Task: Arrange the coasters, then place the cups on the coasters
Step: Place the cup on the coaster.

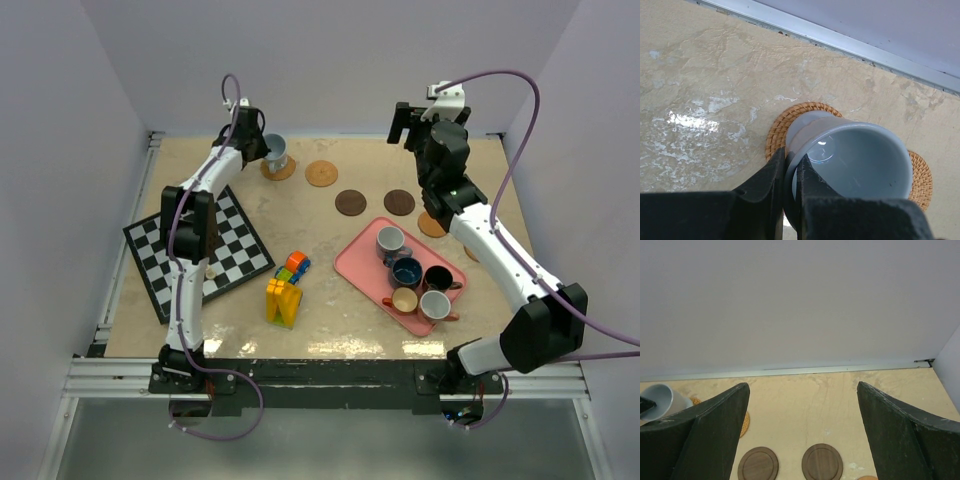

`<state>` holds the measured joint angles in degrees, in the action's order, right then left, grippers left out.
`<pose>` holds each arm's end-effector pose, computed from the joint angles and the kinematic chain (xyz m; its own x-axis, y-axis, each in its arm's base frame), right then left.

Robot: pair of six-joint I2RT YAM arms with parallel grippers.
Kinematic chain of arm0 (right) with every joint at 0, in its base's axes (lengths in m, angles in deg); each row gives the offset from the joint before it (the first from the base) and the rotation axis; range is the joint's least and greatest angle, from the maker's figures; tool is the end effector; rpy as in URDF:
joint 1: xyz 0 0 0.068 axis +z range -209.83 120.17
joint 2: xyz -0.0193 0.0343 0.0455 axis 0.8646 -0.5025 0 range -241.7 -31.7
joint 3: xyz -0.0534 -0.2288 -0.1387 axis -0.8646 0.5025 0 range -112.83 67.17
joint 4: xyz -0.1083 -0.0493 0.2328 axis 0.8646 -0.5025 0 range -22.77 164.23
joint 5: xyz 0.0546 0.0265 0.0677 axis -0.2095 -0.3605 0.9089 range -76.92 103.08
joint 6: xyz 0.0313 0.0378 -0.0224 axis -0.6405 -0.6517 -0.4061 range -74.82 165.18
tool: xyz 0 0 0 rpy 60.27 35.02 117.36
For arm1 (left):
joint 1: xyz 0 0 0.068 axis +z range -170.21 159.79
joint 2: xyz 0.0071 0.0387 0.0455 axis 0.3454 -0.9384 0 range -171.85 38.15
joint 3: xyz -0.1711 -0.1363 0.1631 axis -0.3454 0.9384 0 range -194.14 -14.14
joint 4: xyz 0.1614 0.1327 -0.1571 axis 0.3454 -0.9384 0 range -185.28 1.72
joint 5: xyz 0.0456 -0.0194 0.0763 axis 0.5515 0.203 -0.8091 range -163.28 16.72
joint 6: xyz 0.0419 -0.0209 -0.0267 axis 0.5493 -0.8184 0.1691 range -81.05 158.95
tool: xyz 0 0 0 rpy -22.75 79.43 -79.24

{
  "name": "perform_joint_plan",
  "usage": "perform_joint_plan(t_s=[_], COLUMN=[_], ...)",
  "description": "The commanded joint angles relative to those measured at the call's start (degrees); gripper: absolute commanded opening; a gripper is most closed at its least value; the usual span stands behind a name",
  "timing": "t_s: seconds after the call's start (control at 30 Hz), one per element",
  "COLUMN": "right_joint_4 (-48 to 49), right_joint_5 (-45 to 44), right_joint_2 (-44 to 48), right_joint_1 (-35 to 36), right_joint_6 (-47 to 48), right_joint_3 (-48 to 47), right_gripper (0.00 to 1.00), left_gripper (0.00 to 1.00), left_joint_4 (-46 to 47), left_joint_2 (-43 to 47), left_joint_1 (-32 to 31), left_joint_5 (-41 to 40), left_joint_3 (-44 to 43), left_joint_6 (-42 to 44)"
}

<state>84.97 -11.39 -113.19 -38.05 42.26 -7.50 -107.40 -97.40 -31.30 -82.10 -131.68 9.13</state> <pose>0.3188 0.1116 0.4124 0.0657 0.0761 -0.9949 0.0426 0.9960 0.0790 0.5380 -0.1000 0.2139 -0.5487 -0.3932 -0.7378 -0.2336 0.9195 -0.3163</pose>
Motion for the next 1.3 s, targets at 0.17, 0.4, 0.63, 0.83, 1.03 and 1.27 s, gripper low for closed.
perform_joint_plan(t_s=[0.17,0.4,0.63,0.83,1.03,1.27], right_joint_4=[0.9,0.7,0.7,0.3,0.3,0.2], right_joint_5=[0.4,0.4,0.8,1.0,1.4,1.4], right_joint_2=[-0.6,-0.8,-1.1,-1.4,-1.6,-1.7], right_joint_1=[-0.1,-0.1,-0.1,-0.1,-0.2,-0.1], right_joint_6=[0.9,1.1,1.2,1.3,1.4,1.5], right_joint_3=[-3.2,-3.5,-3.8,-4.0,-4.0,-4.2], right_gripper=[0.93,0.93,0.93,0.93,0.93,0.93], left_gripper=[0.00,0.00,0.00,0.00,0.00,0.00], left_joint_4=[2.0,0.7,0.7,-0.4,-0.7,-1.5], left_joint_2=[0.3,0.4,1.3,1.2,1.5,1.2], left_joint_1=[-0.5,-0.5,-0.5,-0.5,-0.5,-0.5], left_joint_5=[-1.2,-1.4,-1.2,-1.7,-1.8,-1.4], left_joint_3=[-3.5,-4.1,-4.7,-4.7,-4.7,-4.5], left_joint_6=[-2.3,-3.5,-4.3,-4.7,-4.5,-4.9])
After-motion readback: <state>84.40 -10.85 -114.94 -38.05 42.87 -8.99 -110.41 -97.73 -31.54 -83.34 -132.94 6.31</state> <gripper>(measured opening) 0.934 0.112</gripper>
